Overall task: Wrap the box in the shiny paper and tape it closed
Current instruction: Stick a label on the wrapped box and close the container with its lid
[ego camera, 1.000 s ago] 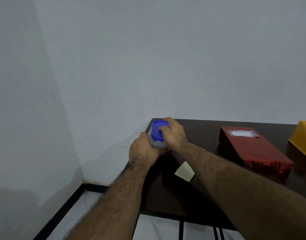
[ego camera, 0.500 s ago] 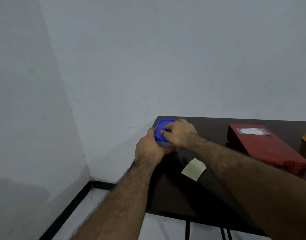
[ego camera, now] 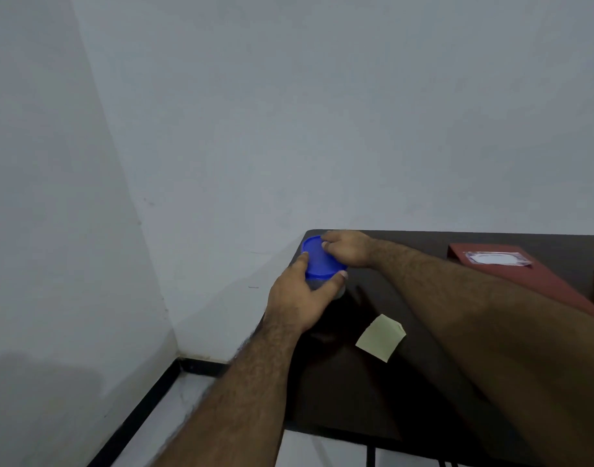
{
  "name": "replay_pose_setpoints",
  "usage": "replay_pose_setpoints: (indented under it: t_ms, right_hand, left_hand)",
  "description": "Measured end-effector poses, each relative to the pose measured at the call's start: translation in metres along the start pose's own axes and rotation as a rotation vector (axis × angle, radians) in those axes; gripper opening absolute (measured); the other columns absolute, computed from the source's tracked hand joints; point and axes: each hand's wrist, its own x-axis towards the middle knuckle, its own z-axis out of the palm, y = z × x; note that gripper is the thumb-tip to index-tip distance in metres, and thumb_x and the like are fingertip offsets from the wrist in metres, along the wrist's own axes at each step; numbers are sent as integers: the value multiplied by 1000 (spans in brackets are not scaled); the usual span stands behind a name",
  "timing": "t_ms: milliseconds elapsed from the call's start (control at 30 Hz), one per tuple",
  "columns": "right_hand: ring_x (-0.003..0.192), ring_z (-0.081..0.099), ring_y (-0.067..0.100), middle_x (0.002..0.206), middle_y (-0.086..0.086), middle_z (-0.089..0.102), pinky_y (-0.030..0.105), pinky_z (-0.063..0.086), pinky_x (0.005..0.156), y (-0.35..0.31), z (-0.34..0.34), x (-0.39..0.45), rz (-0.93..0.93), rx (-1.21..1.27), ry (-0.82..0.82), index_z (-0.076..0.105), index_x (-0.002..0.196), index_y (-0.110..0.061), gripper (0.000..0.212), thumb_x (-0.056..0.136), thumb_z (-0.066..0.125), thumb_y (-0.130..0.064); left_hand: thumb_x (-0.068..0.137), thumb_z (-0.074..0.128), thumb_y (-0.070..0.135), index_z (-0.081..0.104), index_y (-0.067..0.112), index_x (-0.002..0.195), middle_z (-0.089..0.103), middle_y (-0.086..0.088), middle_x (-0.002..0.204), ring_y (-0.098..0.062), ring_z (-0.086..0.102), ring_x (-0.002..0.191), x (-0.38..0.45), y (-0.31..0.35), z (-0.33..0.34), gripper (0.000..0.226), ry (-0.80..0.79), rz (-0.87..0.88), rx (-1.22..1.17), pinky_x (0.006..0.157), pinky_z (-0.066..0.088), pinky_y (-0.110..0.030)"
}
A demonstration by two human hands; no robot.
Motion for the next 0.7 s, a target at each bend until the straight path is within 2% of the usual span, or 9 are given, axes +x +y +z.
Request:
replay_pose_setpoints:
  t_ms: [100,133,167,233,300,333,433,600,700]
  right_hand:
    - [117,55,23,119,1,62,33,43,106,4,-5,15,9,29,28,70,105,-33,34,112,37,-35]
    - [115,54,23,118,0,59,39,45,108,5,-5,21,11,30,24,70,103,-35,35,112,36,-39]
    - [122,53,26,127,2,57,45,44,112,8,-2,25,12,-8,8,70,119,-34,36,111,36,-42]
    - [150,34,36,163,12,39,47,29,124,12,7,28,3,-104,-30,51,154,-21,46,114,34,-37]
    - [163,7,29,176,8,14,35,7,129,11,13,26,-74,-161,-87,29,165,-9,52,117,29,-27]
    - [164,2,23,177,7,10,30,1,128,15,16,31,-97,-143,-101,22,167,-9,54,117,28,-26]
    - [163,5,18,177,2,13,34,2,131,23,17,43,-172,-180,-97,18,169,-15,56,116,28,-30]
    - [161,19,18,174,2,25,30,10,128,23,20,46,-181,-107,-63,32,166,-17,55,113,39,-29]
    - [158,26,18,171,2,32,31,16,128,27,25,50,-156,3,-36,40,163,-19,53,110,44,-26]
  left_hand:
    - [102,43,73,42,22,163,42,0,169,-21,48,147,4,1,0,79,31,41,14,119,41,-36]
    - [106,39,68,45,21,162,34,-1,173,-21,46,150,8,1,0,73,45,67,56,121,40,-37]
    - [109,37,62,48,18,159,30,-1,175,-21,45,150,11,2,0,68,50,93,108,122,40,-38]
    - [111,38,49,52,13,155,43,-5,168,-21,50,145,17,1,-1,58,53,119,205,120,41,-36]
    - [108,35,44,55,9,150,56,-9,156,-24,56,138,22,0,-1,59,33,115,260,118,43,-37]
    - [103,29,47,57,8,147,60,-11,151,-25,57,134,24,0,0,65,27,111,269,116,45,-40]
    - [91,15,53,60,7,142,64,-12,144,-27,60,129,27,-1,0,82,39,144,335,113,47,-44]
    - [96,19,48,53,10,155,55,-10,158,-24,52,144,28,-1,-4,78,1,175,451,121,39,-38]
    - [106,27,43,49,13,158,50,-6,163,-22,49,147,29,-3,-3,64,-10,156,450,122,39,-38]
